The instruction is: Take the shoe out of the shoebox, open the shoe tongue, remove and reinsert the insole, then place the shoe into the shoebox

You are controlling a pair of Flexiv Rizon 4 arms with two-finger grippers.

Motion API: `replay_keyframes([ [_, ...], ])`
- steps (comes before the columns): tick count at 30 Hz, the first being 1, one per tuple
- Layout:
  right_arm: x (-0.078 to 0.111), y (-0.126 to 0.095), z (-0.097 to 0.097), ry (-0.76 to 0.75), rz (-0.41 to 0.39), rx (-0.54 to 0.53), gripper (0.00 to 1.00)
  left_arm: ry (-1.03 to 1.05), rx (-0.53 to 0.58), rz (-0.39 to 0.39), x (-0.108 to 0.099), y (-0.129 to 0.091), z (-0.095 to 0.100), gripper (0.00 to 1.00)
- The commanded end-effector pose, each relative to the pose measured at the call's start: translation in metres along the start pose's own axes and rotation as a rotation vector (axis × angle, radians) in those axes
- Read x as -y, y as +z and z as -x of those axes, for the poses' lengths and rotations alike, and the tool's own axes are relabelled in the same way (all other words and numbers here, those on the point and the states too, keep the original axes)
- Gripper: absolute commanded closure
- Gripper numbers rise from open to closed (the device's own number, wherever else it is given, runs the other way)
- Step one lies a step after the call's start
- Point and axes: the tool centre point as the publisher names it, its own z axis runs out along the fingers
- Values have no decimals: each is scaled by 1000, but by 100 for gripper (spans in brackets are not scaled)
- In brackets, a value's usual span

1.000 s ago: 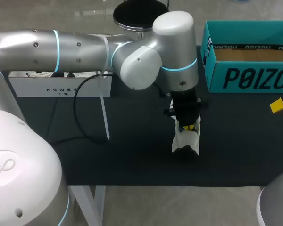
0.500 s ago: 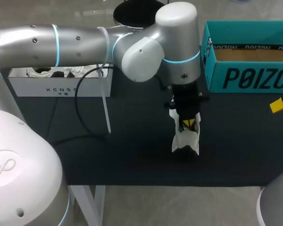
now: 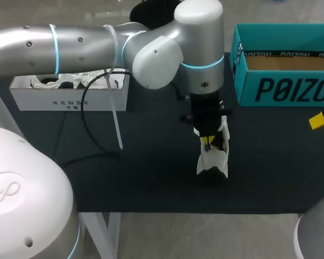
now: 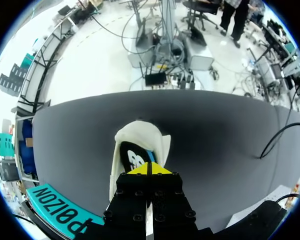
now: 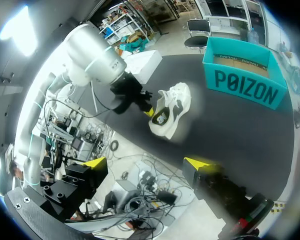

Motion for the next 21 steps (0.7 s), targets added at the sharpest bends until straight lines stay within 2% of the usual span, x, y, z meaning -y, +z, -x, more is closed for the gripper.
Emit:
replay_keyframes([
  [1,7,0,-2,1,12,6,0,1,3,1,3,8,1,100],
  [8,7,0,-2,1,12,6,0,8,2,-19,6,13,4,100],
  [21,7,0,-2,1,12,6,0,-1,-13,-16,2,6,-7,100],
])
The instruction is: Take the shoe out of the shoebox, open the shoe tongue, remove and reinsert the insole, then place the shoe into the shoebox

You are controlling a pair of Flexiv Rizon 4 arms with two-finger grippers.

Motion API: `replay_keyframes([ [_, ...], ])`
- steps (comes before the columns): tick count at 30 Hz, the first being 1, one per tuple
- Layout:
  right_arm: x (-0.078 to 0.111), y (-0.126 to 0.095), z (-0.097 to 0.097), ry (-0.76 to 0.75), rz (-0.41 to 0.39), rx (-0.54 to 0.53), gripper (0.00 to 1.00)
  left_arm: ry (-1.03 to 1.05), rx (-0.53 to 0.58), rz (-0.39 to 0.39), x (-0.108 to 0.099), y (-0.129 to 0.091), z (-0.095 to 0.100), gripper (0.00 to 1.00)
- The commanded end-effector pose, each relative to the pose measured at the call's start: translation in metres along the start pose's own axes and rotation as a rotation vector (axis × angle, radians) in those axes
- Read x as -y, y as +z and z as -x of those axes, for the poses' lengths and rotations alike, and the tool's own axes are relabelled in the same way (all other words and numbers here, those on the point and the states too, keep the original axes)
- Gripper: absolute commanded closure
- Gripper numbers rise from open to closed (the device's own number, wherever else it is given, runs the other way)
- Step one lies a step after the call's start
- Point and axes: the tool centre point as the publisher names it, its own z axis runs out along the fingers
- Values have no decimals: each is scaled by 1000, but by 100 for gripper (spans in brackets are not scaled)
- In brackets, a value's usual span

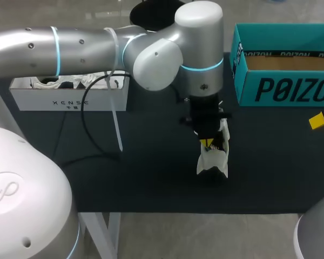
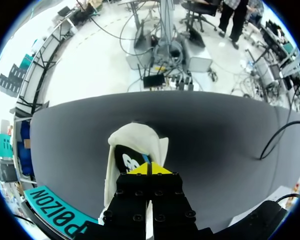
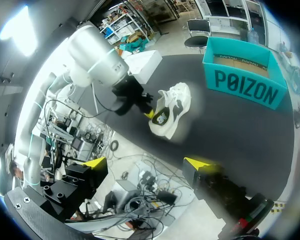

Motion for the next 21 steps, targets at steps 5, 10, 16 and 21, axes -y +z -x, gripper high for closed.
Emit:
replay_keyframes([
  [5,7,0,-2,1,12,6,0,0,-3,-6,5,-4,-5,100],
  [10,7,0,-2,1,12,6,0,2,-12,-15,9,-2,-8,100],
  [16,7,0,-2,1,12,6,0,5,-18,-24,13,1,-9,100],
  [21,7,0,-2,1,12,6,0,8,-27,-37,15,6,-9,100],
])
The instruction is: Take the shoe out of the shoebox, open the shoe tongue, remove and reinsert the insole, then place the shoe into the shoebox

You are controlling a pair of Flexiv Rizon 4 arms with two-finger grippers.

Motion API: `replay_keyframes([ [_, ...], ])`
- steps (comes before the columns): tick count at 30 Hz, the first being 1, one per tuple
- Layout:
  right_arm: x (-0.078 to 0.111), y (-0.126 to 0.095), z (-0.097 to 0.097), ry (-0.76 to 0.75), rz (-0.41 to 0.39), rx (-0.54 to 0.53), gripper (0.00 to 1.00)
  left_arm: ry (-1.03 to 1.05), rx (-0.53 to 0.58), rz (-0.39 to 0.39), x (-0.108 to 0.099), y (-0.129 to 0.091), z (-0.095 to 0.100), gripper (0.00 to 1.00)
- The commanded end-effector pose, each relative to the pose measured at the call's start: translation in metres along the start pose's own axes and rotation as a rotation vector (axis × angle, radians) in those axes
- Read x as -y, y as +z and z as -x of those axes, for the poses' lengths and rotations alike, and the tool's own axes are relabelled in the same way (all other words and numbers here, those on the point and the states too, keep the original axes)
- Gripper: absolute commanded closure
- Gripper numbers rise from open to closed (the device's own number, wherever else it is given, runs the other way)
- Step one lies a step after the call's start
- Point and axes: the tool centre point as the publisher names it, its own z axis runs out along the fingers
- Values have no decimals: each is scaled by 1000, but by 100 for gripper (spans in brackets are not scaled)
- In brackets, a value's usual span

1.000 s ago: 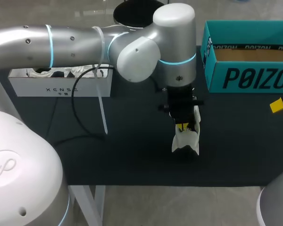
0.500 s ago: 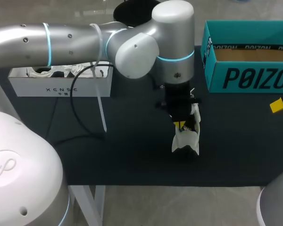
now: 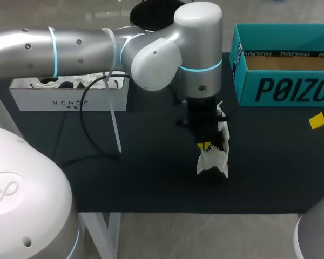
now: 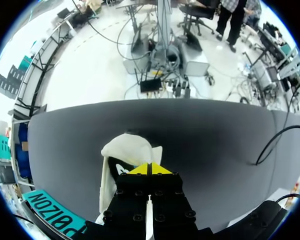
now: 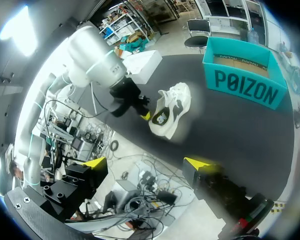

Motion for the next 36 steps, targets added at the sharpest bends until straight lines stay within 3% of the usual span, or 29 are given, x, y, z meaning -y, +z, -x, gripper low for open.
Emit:
replay_keyframes([
  [1,7,0,-2,1,12,6,0,2,-4,-3,0,4,1,100],
  [27,7,0,-2,1,12,6,0,-13,10,7,-11,27,15,100],
  [36,7,0,-2,1,12,6,0,-16,16,17,-20,19,14,100],
])
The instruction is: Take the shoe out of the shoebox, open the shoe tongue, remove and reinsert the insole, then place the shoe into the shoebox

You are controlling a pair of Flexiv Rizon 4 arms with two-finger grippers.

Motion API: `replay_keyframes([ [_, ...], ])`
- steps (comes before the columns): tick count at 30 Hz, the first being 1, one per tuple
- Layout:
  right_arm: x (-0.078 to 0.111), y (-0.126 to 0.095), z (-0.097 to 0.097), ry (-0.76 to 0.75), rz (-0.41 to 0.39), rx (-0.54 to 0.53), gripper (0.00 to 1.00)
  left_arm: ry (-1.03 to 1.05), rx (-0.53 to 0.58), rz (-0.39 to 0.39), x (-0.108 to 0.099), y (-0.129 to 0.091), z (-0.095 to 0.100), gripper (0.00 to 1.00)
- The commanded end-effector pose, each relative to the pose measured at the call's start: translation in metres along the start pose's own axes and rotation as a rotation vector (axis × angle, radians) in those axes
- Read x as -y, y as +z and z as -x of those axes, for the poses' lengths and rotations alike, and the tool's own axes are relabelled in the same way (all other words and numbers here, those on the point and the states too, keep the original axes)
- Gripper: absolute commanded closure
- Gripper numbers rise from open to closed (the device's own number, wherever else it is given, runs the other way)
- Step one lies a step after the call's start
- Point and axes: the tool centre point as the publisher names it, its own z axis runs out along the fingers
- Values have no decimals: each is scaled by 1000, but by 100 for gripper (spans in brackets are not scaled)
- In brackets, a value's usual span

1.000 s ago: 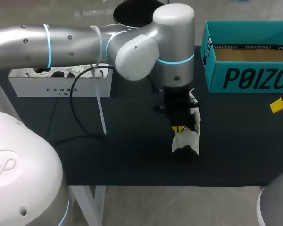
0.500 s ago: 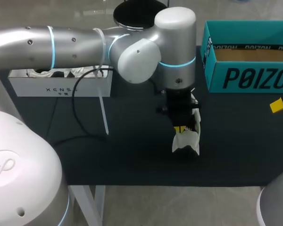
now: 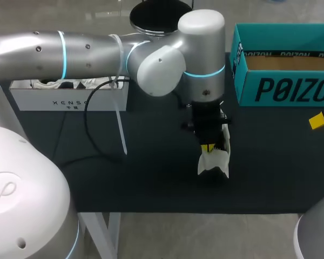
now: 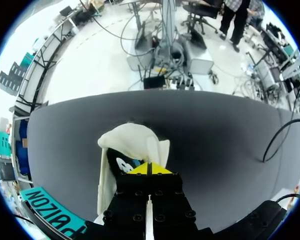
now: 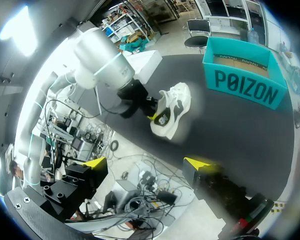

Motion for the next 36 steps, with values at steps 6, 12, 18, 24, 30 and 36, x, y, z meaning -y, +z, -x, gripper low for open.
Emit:
replay_keyframes([
  [6,7,0,-2,1,12,5,0,4,-2,13,-8,-5,2,100],
  [12,7,0,-2,1,12,5,0,7,2,12,-8,-5,6,100],
  [18,7,0,-2,1,12,5,0,19,-1,9,-7,-7,7,100],
  [24,7,0,-2,1,12,5,0,31,-10,11,-5,-11,8,100],
  [30,7,0,-2,1,12,5,0,40,-7,13,-6,-16,15,100],
  [36,7,0,-2,1,12,5,0,54,-15,3,-2,-8,17,100],
])
